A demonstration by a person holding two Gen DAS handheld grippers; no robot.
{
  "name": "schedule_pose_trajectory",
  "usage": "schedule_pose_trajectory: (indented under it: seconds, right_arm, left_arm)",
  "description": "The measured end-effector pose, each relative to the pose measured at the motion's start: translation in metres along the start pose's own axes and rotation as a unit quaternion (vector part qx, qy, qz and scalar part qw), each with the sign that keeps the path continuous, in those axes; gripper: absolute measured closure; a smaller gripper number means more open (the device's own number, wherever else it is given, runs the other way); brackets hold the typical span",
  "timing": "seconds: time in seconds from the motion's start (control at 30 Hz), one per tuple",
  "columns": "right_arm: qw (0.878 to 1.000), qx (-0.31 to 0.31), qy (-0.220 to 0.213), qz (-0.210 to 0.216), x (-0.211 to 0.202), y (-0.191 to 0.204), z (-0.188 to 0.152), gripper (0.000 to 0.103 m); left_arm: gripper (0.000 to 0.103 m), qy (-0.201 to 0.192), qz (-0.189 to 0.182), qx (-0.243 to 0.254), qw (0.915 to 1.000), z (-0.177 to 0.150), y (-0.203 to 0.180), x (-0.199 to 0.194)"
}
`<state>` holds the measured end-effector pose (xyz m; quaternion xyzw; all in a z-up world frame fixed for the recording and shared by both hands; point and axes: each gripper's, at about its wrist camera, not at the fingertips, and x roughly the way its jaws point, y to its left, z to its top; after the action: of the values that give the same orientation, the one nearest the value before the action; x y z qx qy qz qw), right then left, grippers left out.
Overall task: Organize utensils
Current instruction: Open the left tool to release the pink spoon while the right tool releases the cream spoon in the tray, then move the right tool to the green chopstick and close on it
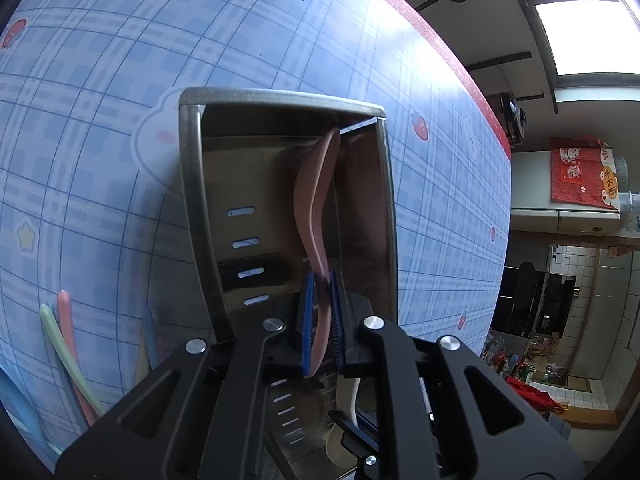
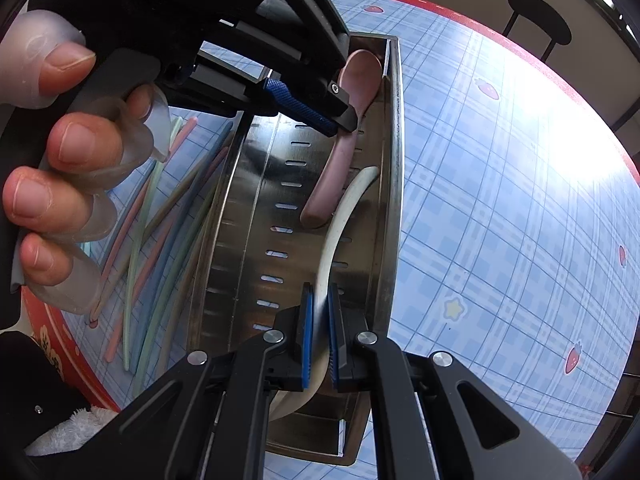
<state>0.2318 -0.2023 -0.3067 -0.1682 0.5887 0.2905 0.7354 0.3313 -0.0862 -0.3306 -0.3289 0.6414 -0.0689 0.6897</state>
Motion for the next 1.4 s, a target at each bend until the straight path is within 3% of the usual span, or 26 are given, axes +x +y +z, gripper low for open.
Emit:
schedule_pose_trajectory:
  seconds: [0.2,0.37,0.4,0.47,0.53,0.6,0.63,0.7,0.77,0.83,0.97,1.07,1.27,1.4]
  right_arm:
    - [1.0,0.009,-0.005,-0.005,-0.002,0.005,0.0,0.095]
    - [0.999,0.023,-0.046,-0.009,-0.036,0.012,-0.002,0.092]
    - [0.998,0.029,-0.06,-0.017,-0.046,0.014,-0.003,0.087]
    - [0.994,0.062,-0.089,-0.026,-0.064,0.012,-0.008,0.076]
    - [0.985,0.119,-0.115,-0.05,-0.078,0.009,-0.014,0.052]
    - [0.971,0.183,-0.143,-0.06,-0.091,0.007,-0.019,0.036]
    - [0.962,0.214,-0.153,-0.066,-0.097,0.001,-0.022,0.031]
    - [0.947,0.266,-0.172,-0.06,-0.113,0.006,-0.022,0.029]
    - [0.951,0.235,-0.193,-0.048,-0.122,0.026,-0.022,0.028]
    - [0.958,0.199,-0.198,-0.066,-0.127,0.044,-0.024,0.025]
    - [0.961,0.205,-0.182,-0.015,-0.116,0.058,-0.041,0.025]
    - [0.965,0.193,-0.177,0.0,-0.101,0.072,-0.054,0.027]
    - [0.968,0.195,-0.156,0.007,-0.082,0.084,-0.065,0.043]
    - [0.971,0.186,-0.149,0.004,-0.075,0.091,-0.062,0.051]
  left_arm:
    - [0.078,-0.02,-0.006,0.028,0.9994,-0.001,-0.009,-0.021]
    - [0.07,-0.073,-0.008,0.076,0.9944,-0.008,-0.018,-0.074]
    - [0.066,-0.088,-0.003,0.091,0.9919,-0.013,-0.02,-0.088]
    - [0.058,-0.122,0.006,0.114,0.9859,-0.023,-0.016,-0.118]
    - [0.044,-0.163,0.019,0.133,0.9774,-0.038,-0.007,-0.153]
    - [0.038,-0.205,0.038,0.145,0.9673,-0.057,0.009,-0.186]
    - [0.021,-0.218,0.049,0.146,0.9636,-0.066,0.018,-0.201]
    - [0.013,-0.236,0.052,0.152,0.9584,-0.082,0.033,-0.227]
    - [0.01,-0.247,0.065,0.185,0.9491,-0.097,0.044,-0.249]
    - [0.009,-0.265,0.102,0.198,0.9381,-0.11,0.059,-0.27]
    - [0.006,-0.287,0.12,0.207,0.9275,-0.132,0.095,-0.301]
    - [0.006,-0.286,0.121,0.191,0.9313,-0.145,0.13,-0.304]
    - [0.007,-0.25,0.103,0.135,0.9533,-0.159,0.185,-0.277]
    - [0.018,-0.224,0.09,0.121,0.9629,-0.166,0.201,-0.253]
